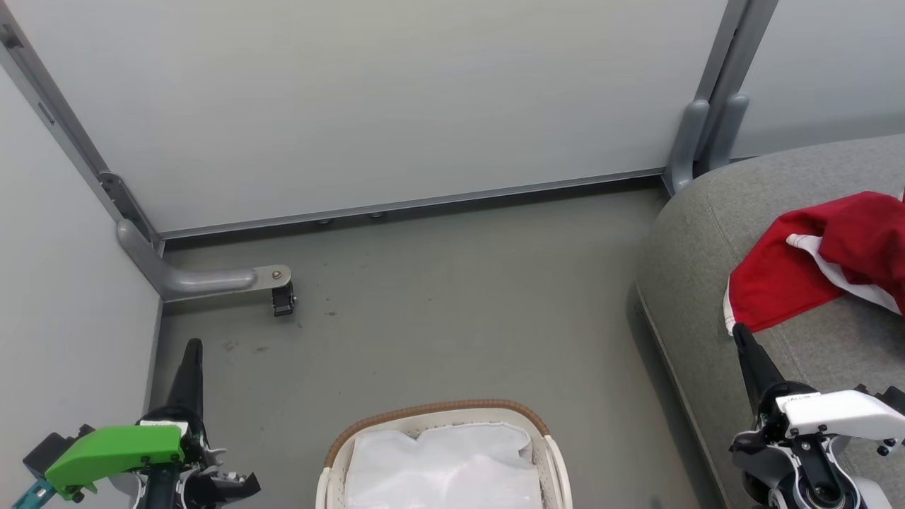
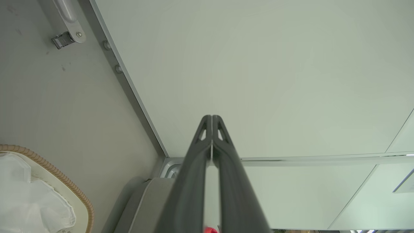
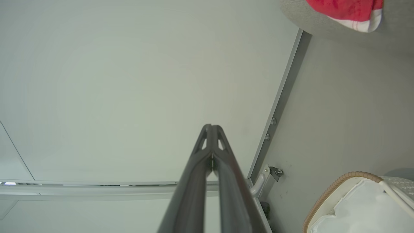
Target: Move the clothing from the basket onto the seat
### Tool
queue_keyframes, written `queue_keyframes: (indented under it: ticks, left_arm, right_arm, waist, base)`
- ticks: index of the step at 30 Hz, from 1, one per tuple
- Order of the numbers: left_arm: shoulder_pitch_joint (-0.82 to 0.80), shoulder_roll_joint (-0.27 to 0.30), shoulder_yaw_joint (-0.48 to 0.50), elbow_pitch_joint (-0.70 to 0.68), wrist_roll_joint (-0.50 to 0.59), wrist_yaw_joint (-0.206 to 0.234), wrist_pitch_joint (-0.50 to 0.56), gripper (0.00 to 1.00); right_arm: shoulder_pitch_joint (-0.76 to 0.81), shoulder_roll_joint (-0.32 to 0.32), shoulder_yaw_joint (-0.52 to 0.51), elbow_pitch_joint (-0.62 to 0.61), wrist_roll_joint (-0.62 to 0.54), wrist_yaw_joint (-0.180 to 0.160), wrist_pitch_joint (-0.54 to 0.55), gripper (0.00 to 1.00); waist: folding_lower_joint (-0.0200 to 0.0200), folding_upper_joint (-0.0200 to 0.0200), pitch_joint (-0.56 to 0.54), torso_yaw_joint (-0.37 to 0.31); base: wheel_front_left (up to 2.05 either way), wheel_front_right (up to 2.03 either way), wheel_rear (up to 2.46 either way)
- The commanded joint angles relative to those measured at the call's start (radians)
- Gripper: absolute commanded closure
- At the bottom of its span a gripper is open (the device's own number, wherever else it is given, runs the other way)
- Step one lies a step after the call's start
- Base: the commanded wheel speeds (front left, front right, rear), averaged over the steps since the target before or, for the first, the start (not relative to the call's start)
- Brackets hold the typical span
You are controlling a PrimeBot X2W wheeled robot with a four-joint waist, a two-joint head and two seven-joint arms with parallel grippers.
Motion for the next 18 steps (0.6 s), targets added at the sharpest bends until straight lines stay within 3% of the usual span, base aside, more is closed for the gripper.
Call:
queue_keyframes:
  ticks: [1,18]
  left_arm:
    - [-0.018,0.007,0.006,-0.008,-0.021,-0.008,0.006,1.0]
    - [-0.024,0.007,0.012,-0.013,-0.098,-0.009,0.03,1.0]
  right_arm:
    - [-0.01,-0.006,-0.004,-0.008,0.022,0.0,0.008,1.0]
    - [-0.009,-0.007,-0.011,-0.016,0.104,0.0,0.029,1.0]
  waist:
    - [0.0,0.0,0.0,0.0]
    - [0.0,0.0,-0.003,-0.004]
  base:
    - [0.0,0.0,0.0]
    - [0.0,0.0,0.0]
